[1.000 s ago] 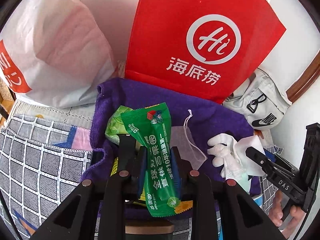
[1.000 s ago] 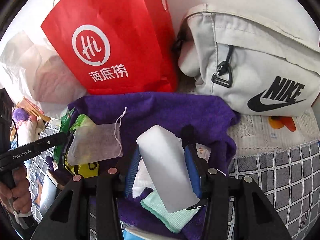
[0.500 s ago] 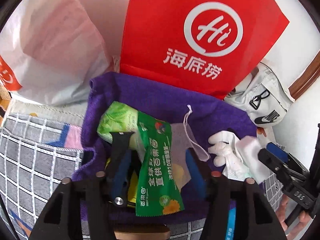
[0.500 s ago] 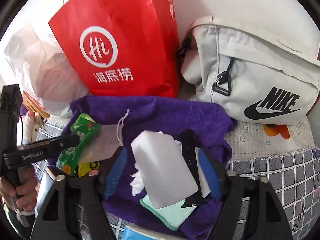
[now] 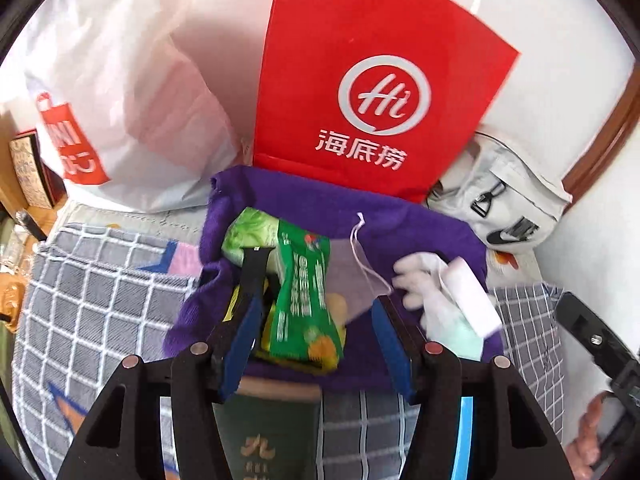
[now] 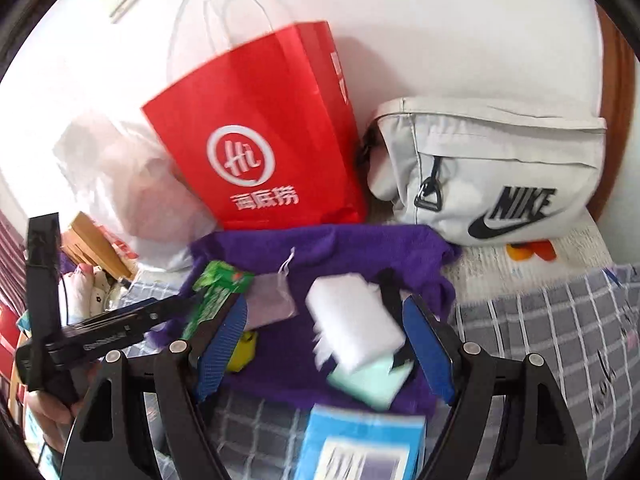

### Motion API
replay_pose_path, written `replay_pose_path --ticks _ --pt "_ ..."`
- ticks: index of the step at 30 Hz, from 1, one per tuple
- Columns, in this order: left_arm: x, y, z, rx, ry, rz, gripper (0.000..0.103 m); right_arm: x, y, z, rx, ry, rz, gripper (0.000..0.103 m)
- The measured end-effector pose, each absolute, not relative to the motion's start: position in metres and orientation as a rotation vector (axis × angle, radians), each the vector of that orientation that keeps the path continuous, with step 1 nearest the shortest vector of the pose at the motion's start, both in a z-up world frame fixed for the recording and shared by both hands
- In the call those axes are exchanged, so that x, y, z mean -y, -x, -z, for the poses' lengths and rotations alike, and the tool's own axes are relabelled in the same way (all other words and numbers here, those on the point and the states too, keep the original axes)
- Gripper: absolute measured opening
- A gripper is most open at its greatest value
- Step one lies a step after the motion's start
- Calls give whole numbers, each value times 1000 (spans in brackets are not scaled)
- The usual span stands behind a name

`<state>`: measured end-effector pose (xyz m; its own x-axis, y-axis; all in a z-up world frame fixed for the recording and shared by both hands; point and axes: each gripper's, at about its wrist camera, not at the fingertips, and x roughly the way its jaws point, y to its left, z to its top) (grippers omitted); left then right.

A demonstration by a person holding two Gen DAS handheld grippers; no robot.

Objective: Organize soft objects

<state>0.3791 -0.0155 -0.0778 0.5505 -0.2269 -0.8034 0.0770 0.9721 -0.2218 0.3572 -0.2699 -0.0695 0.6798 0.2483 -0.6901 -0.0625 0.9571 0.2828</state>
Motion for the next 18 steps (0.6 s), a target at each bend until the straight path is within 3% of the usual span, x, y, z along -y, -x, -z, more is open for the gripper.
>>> replay_pose_path --ticks 18 --pt "3 -215 43 -905 136 149 57 249 -130 -50 -673 -123 -38 87"
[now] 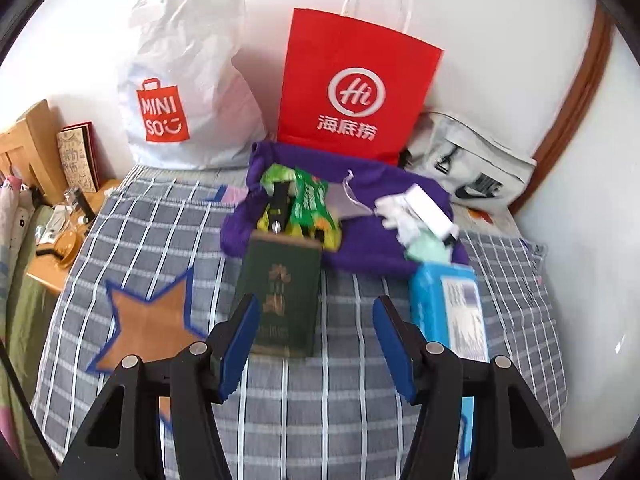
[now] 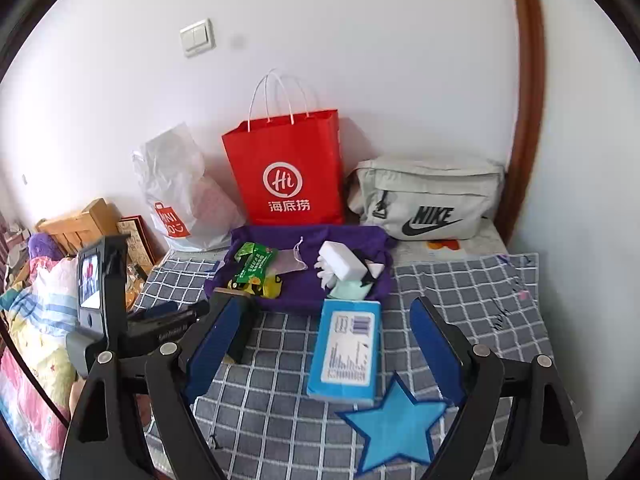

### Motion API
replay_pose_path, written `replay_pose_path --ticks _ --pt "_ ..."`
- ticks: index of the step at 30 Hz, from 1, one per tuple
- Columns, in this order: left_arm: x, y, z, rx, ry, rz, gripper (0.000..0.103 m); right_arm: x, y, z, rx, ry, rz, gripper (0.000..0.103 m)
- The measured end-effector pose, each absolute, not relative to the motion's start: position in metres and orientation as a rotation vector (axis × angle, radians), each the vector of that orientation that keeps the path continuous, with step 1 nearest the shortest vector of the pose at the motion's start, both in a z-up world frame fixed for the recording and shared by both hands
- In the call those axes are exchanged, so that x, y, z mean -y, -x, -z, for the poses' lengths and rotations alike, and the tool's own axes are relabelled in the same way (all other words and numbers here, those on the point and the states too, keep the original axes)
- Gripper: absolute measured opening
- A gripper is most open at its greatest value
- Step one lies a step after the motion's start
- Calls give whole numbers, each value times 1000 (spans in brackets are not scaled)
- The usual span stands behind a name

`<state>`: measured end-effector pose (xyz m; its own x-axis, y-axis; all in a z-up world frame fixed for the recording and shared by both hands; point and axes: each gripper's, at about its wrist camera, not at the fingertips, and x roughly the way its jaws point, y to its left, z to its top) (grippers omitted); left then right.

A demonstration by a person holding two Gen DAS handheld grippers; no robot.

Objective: Organize soft objects

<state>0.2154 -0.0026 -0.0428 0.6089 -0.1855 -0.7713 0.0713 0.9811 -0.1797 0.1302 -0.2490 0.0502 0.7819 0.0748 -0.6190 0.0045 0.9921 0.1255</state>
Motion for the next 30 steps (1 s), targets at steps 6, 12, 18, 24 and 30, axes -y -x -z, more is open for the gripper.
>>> replay_pose_path --ticks 6,12,18,24,30 --pt "2 -149 24 -817 97 119 69 255 -82 -56 -656 -152 -28 87" --pt "-4 -97 12 -785 98 128 77 252 -48 -56 -641 -145 -30 87" --pt "-11 -66 3 -769 94 102 77 246 -16 -58 -622 -136 -57 89" --pt "-12 -51 -1 -763 112 118 77 246 2 -61 -608 -135 -64 89" --pt "-4 -44 -7 -750 102 140 77 250 10 -61 -598 -136 -43 90"
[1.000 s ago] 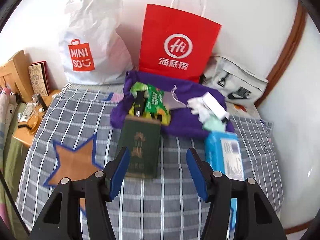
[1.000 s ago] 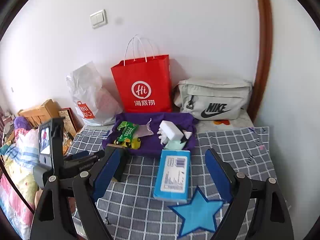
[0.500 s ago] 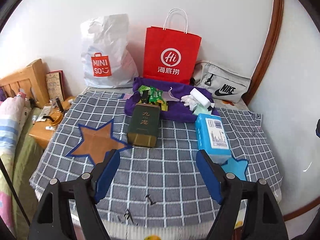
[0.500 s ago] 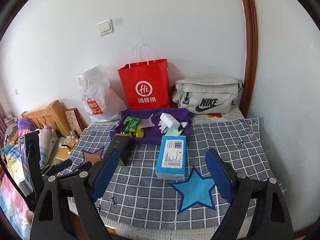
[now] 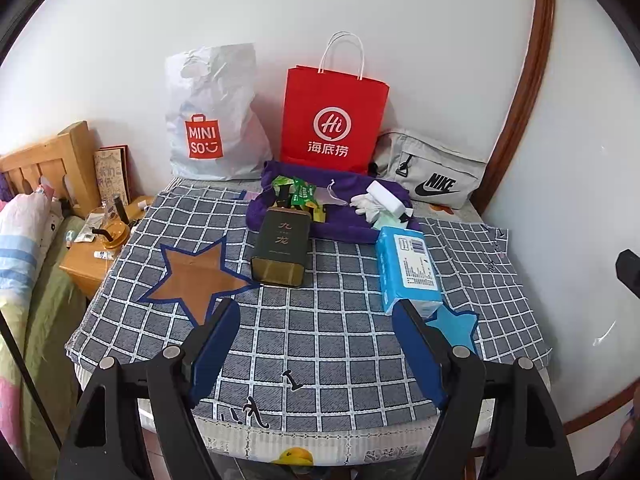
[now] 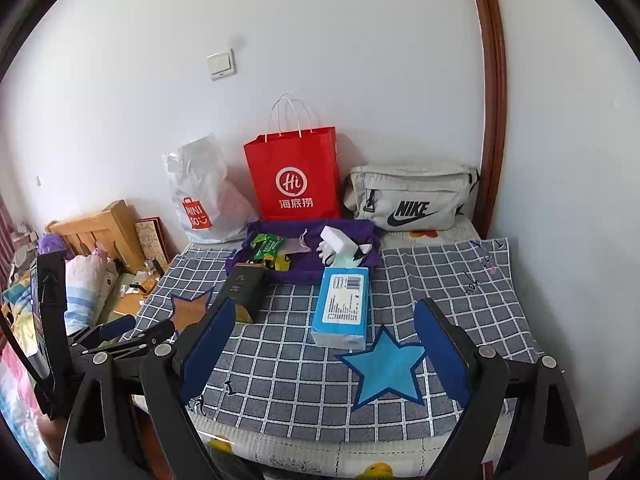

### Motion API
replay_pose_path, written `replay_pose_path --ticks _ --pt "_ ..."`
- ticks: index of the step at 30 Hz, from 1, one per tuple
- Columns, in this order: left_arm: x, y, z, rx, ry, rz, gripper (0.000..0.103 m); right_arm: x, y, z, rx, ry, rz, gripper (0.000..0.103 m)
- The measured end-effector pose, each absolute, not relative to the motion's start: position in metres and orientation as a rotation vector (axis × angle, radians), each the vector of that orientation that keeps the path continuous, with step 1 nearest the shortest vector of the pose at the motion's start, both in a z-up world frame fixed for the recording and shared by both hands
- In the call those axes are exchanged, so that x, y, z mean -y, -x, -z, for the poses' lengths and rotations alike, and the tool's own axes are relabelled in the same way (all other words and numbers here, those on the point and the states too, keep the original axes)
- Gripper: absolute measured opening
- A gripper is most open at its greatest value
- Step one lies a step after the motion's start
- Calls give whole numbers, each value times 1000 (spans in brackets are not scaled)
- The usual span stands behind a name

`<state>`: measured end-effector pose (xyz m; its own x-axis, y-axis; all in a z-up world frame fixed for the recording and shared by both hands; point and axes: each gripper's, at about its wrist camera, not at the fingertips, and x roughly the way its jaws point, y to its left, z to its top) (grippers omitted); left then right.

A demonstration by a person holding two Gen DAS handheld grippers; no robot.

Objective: Organize soft objects

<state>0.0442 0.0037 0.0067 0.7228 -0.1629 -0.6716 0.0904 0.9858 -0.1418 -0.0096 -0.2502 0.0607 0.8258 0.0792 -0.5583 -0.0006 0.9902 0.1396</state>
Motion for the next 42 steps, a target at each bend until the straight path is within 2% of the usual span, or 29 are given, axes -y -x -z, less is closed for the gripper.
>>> replay_pose_path --ticks 42 --pt "-9 -46 5 -792 126 162 77 242 5 -57 -608 -128 -59 91"
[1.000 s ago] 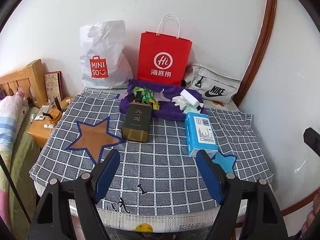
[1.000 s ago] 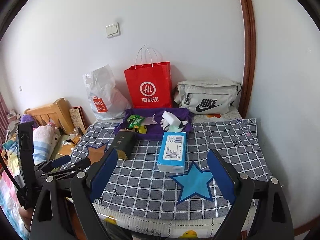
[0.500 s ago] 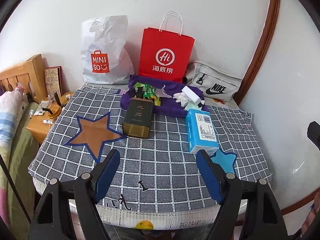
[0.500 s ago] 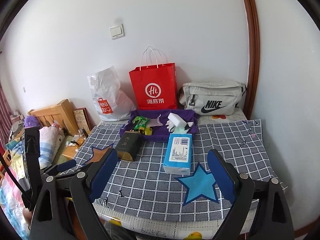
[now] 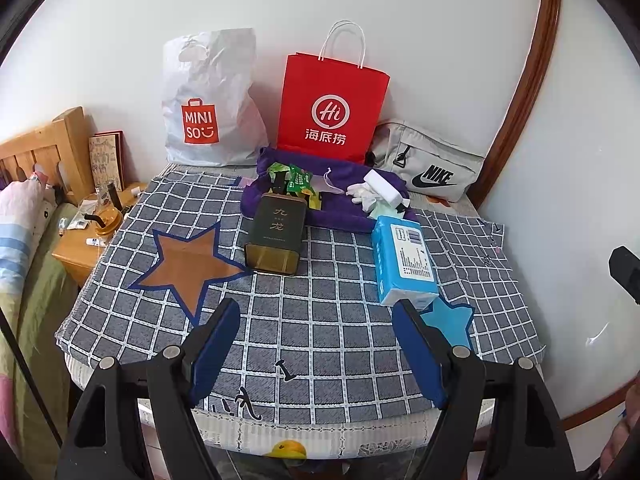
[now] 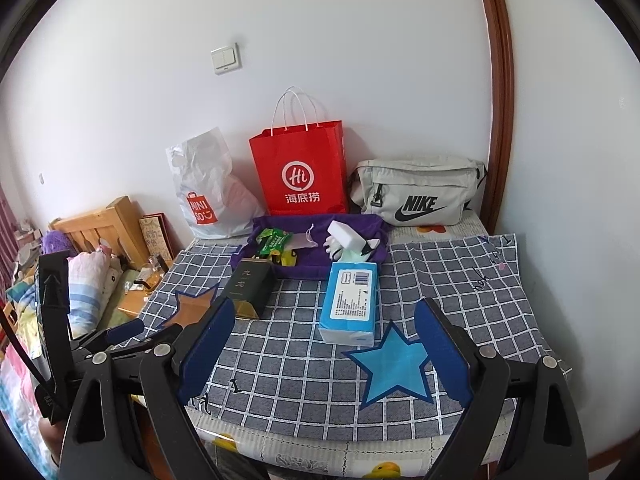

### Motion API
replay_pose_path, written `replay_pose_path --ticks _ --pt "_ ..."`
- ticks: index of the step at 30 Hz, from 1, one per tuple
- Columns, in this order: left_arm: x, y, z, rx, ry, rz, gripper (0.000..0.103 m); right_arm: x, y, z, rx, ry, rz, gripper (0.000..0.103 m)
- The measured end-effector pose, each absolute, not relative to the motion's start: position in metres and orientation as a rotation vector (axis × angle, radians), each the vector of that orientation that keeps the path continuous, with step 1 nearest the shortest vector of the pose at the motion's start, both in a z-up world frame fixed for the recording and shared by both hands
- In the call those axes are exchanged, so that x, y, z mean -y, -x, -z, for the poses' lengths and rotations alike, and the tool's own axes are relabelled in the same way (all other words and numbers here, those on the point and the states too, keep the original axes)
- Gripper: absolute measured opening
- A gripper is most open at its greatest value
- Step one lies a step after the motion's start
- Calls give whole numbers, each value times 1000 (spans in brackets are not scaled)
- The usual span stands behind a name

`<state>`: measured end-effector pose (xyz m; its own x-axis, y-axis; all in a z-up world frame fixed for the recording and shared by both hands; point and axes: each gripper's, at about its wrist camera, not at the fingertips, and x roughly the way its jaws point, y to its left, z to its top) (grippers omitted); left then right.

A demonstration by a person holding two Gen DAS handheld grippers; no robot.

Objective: Organize soft objects

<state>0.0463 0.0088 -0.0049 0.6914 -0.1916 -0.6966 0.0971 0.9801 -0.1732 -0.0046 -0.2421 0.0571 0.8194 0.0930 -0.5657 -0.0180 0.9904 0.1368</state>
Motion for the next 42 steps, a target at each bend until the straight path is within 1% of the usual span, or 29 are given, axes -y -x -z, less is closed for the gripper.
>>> replay_pose_path --ticks 6,11,21,26,34,37,39,42 --pt "-9 -46 7 -795 126 156 77 241 8 -58 -595 -117 -61 91" --pt "-9 -48 6 -806 122 141 77 241 1 -47 -631 -117 -67 91" --pt "4 -38 -12 -745 59 107 77 252 -3 -33 -648 -129 -55 91" --pt "8 -34 -16 -729 30 89 80 254 -5 -25 -654 -125 -53 91" --pt "11 -30 -18 -720 17 82 80 254 -4 -17 -659 -108 -76 91" --pt "12 -29 -18 -718 20 78 80 253 -3 -17 -646 -91 -68 93" --pt "11 -28 -19 -713 22 83 86 252 -3 -16 -642 -77 -56 93" --pt "12 -25 -21 -706 21 81 88 252 -4 -14 -648 -72 -47 93"
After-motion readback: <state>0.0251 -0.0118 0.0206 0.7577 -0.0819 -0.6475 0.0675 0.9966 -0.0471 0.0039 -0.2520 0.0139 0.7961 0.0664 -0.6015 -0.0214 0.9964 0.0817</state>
